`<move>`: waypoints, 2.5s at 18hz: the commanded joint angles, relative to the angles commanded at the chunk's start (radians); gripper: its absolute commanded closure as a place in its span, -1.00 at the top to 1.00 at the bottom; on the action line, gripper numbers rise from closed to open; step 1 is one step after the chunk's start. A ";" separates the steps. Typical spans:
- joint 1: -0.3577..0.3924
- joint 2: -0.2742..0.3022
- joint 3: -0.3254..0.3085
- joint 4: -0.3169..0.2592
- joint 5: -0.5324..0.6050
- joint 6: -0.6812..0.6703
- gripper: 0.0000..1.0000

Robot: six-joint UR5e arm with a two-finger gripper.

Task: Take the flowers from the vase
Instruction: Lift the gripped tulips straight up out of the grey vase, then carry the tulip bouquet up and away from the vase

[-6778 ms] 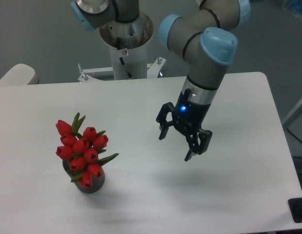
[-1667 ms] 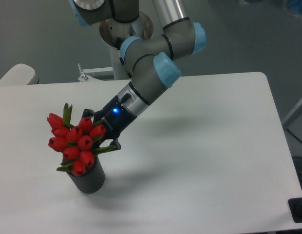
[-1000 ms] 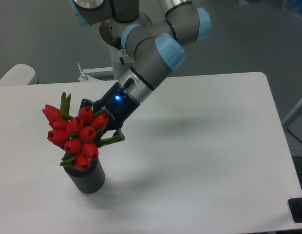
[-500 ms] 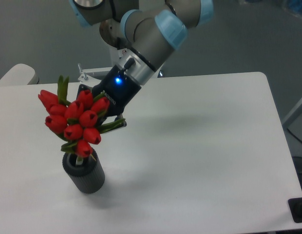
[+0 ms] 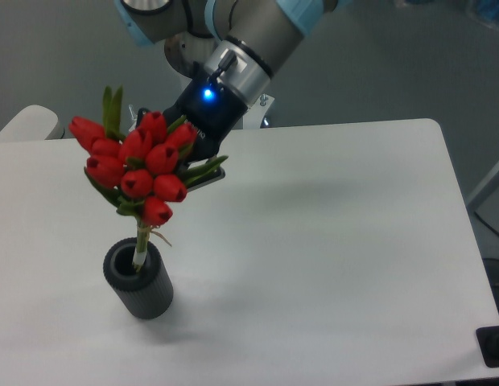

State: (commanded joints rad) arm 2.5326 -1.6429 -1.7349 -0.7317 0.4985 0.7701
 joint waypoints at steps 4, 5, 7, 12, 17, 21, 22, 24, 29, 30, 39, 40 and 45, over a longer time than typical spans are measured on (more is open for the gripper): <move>0.034 -0.002 0.012 0.000 -0.002 0.003 -0.40; 0.044 -0.006 0.012 0.002 -0.002 0.011 -0.40; 0.067 -0.017 0.015 0.003 -0.002 0.018 -0.40; 0.124 -0.106 0.093 0.005 0.002 0.060 -0.40; 0.164 -0.202 0.167 0.002 0.008 0.169 -0.40; 0.190 -0.247 0.198 0.002 0.012 0.213 -0.40; 0.190 -0.252 0.198 0.000 0.012 0.233 -0.40; 0.189 -0.265 0.198 0.000 0.014 0.268 -0.40; 0.184 -0.273 0.187 -0.005 0.029 0.304 -0.40; 0.184 -0.273 0.186 -0.005 0.037 0.311 -0.40; 0.178 -0.272 0.181 -0.006 0.040 0.319 -0.40; 0.178 -0.272 0.181 -0.005 0.040 0.319 -0.40; 0.178 -0.272 0.181 -0.006 0.038 0.322 -0.40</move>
State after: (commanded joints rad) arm 2.7105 -1.9144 -1.5539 -0.7378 0.5369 1.0922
